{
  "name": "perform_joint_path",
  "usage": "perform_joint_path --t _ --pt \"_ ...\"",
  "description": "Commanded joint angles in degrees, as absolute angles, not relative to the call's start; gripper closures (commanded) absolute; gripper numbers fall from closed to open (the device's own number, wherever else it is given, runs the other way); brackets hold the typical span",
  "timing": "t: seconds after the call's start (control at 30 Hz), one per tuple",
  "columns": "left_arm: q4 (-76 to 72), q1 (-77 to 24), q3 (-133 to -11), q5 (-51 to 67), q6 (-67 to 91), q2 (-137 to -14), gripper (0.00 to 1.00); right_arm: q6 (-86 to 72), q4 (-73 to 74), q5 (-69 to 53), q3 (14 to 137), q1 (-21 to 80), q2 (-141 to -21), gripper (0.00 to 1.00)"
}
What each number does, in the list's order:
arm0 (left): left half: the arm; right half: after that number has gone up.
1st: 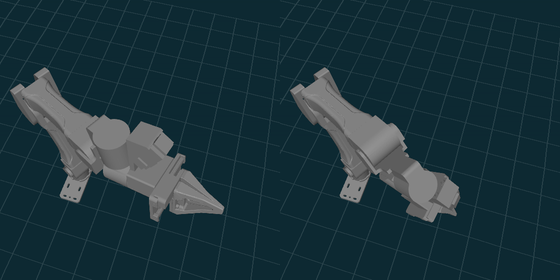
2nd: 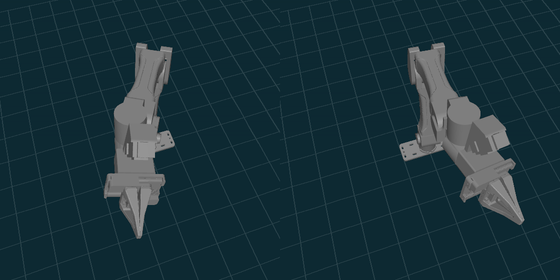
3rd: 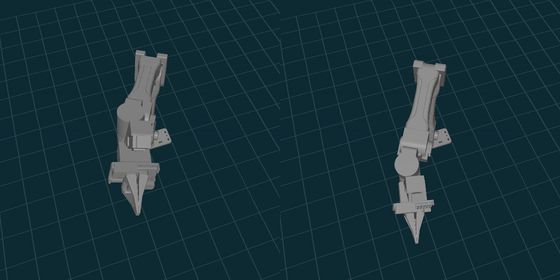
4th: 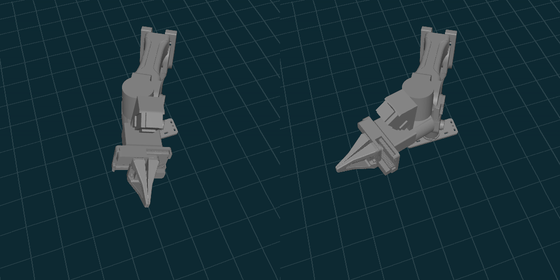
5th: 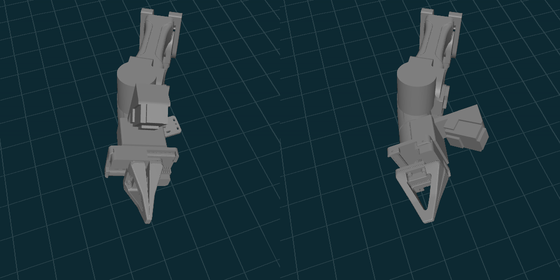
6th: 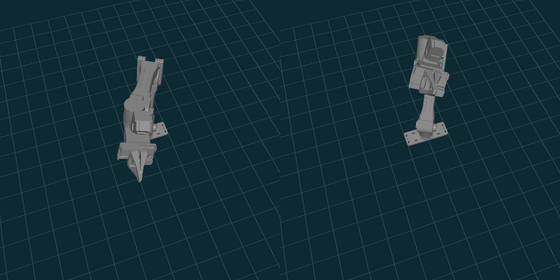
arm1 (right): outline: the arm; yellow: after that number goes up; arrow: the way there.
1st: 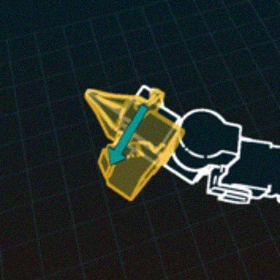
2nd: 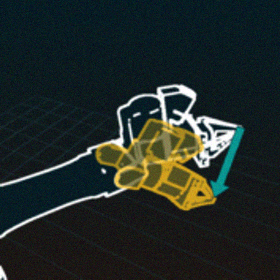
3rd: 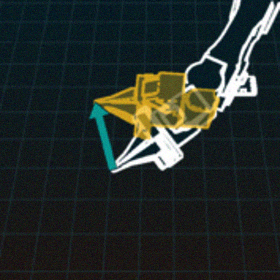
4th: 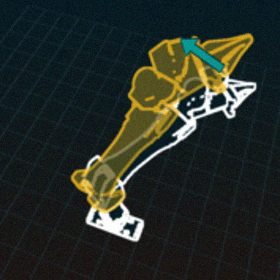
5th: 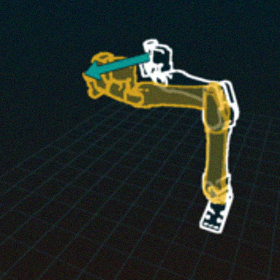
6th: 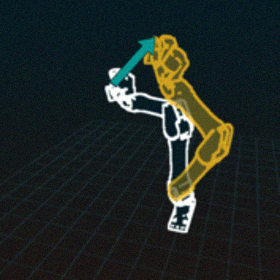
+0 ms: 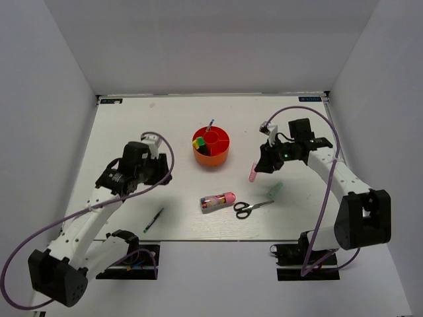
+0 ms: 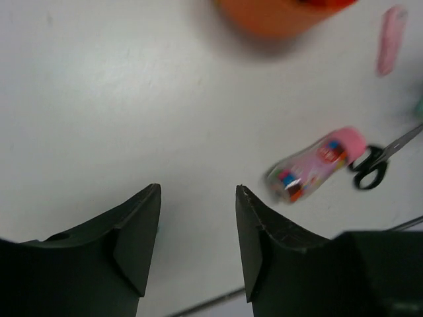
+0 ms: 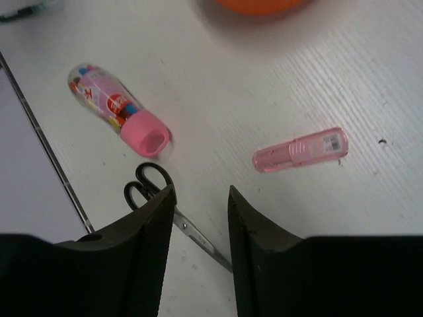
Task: Sort the stationery into containers
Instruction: Place the pen in the storage box, then pick up the pen from the corner of the board.
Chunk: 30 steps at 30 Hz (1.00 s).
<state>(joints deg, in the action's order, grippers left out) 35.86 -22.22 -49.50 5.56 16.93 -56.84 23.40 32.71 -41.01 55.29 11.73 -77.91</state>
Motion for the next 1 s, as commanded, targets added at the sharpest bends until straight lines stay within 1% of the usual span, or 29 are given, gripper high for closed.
perform_joint_path --t 0.0,0.03,0.07,0.13,0.17,0.23,0.27,0.37,0.4,0.43,0.47,0.5,0.53,0.67,0.77,0.83,0.9,0.97 --pt "51.05 -21.8 -45.98 0.97 17.58 -51.07 0.41 19.35 34.19 -39.82 62.04 13.8 -80.94 0.59" --pt "52.02 -21.8 -45.36 0.97 17.23 -49.41 0.41 18.55 34.19 -36.6 63.62 15.1 -82.25 0.63" --pt "54.47 -21.88 -45.09 1.49 16.88 -49.48 0.41 15.59 34.19 -35.0 65.11 15.73 -83.14 0.79" --pt "56.42 -21.88 -44.91 2.02 16.53 -50.35 0.42 13.2 34.19 -27.63 67.67 17.13 -85.25 0.94" --pt "58.51 -21.97 -45.0 2.63 16.09 -50.88 0.44 9.96 34.36 -24.64 70.29 17.57 -86.56 0.99" --pt "59.41 -22.67 -45.35 2.72 16.17 -52.63 0.44 7.05 35.24 -21.98 71.54 18.01 -88.85 0.99" --pt "60.11 -23.2 -45.35 2.2 16.26 -52.82 0.44 4.94 35.24 -17.54 73.02 18.19 -90.95 0.96" --pt "60.03 -24.6 -45.0 0.62 16.35 -53.0 0.44 1.85 34.89 -12.15 73.48 18.37 -92.72 0.83" --pt "60.03 -24.78 -44.83 0.27 16.35 -53.0 0.42 0.37 34.2 -11.69 72.69 17.76 -93.25 0.72" --pt "60.46 -24.87 -45.0 -1.22 16.17 -53.0 0.42 0.35 33.15 -10.73 71.73 17.75 -93.16 0.68" --pt "60.64 -25.31 -44.91 -1.84 16.26 -53.43 0.41 0.35 32.7 -10.64 71.11 17.67 -92.73 0.66" --pt "61.17 -25.57 -44.83 -2.11 15.82 -53.52 0.39 -1.13 31.65 -10.55 69.71 17.84 -92.38 0.61" --pt "61.17 -25.75 -44.74 -2.2 15.73 -53.87 0.39 -1.75 30.86 -10.89 68.22 17.93 -92.2 0.59" --pt "60.03 -27.68 -43.86 -3.16 15.38 -55.28 0.38 -3.07 29.71 -12.74 66.18 17.84 -90.62 0.56" --pt "58.37 -28.21 -43.59 -3.6 15.21 -57.91 0.38 -3.43 29.53 -13.53 65.39 17.75 -90.7 0.56" --pt "56.17 -28.65 -42.54 -3.17 14.77 -60.63 0.42 -3.51 29.44 -13.89 64.78 17.58 -90.53 0.56" --pt "54.94 -28.65 -42.01 -3.16 14.24 -62.39 0.46 -3.43 28.92 -14.59 63.99 17.49 -90.26 0.61" --pt "52.21 -28.57 -41.4 -2.47 13.45 -65.11 0.51 -3.69 28.57 -15.2 63.37 17.49 -89.56 0.62"
